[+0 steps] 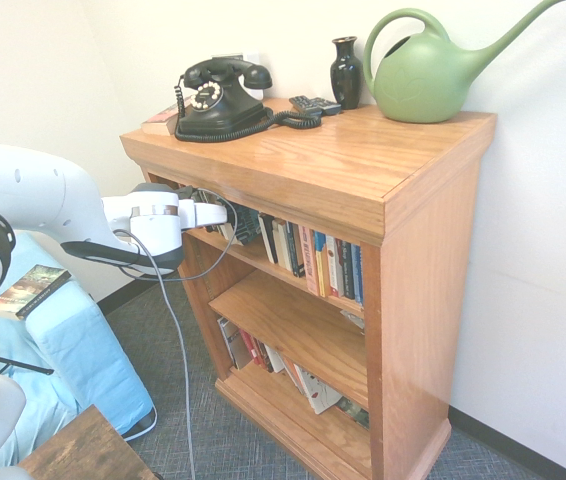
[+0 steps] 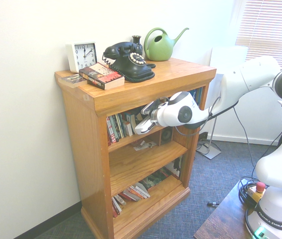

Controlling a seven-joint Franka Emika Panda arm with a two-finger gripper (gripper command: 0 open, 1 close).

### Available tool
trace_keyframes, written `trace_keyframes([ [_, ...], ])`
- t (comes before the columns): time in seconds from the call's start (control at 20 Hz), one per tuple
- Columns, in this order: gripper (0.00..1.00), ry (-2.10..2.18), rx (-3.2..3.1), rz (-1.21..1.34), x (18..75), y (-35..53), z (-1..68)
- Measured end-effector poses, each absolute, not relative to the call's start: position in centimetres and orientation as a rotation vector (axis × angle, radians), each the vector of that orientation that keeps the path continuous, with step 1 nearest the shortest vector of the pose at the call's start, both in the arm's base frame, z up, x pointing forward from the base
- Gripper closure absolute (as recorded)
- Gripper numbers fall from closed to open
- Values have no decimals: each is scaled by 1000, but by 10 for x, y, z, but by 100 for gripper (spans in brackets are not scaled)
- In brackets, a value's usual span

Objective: Put the book on the shelf

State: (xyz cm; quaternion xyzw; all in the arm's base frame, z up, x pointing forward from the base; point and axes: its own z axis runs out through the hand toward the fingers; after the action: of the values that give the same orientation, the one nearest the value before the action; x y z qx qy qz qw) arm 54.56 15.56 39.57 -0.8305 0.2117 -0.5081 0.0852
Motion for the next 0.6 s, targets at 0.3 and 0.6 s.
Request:
trace_keyframes([
  [0.3,0,669,-2473,-1491,546,146,392],
  [0.6,0,742,-2491,-1444,553,109,374],
])
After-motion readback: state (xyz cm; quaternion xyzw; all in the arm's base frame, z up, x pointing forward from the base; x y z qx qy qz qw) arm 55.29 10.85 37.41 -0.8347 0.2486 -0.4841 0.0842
